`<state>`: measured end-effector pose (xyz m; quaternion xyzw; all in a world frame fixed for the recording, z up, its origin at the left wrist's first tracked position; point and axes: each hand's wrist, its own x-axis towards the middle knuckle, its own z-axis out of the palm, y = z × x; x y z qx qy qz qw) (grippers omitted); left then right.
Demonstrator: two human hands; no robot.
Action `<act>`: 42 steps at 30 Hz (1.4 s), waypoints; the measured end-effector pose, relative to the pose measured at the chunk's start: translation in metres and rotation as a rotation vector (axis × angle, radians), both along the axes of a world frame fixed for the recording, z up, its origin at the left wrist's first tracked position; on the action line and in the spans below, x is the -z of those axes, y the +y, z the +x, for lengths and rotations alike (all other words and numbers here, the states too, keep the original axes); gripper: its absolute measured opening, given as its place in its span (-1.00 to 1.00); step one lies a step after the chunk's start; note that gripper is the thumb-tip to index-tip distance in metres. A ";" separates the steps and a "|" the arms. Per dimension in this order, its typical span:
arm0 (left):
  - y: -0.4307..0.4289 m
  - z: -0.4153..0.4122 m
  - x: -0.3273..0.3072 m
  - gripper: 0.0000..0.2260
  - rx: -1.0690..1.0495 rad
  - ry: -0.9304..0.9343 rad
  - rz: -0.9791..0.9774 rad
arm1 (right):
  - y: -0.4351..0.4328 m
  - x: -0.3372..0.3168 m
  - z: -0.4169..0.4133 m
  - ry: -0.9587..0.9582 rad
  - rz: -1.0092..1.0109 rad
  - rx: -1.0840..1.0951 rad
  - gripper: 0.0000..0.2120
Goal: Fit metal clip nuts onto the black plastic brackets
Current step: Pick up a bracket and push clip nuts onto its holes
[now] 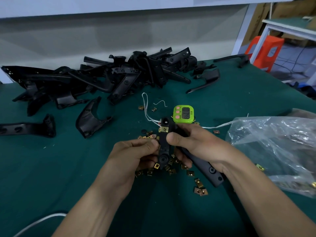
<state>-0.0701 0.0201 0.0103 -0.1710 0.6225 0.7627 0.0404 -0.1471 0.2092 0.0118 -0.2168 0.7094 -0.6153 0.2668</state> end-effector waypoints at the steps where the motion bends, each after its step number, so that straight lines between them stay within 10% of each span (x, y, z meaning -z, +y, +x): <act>1: 0.001 0.000 0.000 -0.76 -0.012 0.002 0.003 | 0.000 0.000 0.000 0.004 0.008 0.004 -0.72; 15: 0.021 0.010 -0.002 -0.93 -0.132 0.122 -0.129 | -0.007 0.003 0.002 0.177 0.084 0.141 -0.66; 22: 0.038 0.015 -0.006 -0.40 -0.230 0.265 -0.338 | -0.010 0.007 0.000 0.277 0.176 0.290 -0.34; 33: 0.040 0.005 0.005 -0.78 -0.176 0.335 -0.568 | -0.013 0.004 0.004 0.247 0.112 0.317 -0.53; 42: 0.004 0.005 -0.014 -0.82 0.080 0.099 -0.091 | -0.016 0.005 0.008 0.036 -0.039 0.161 -0.55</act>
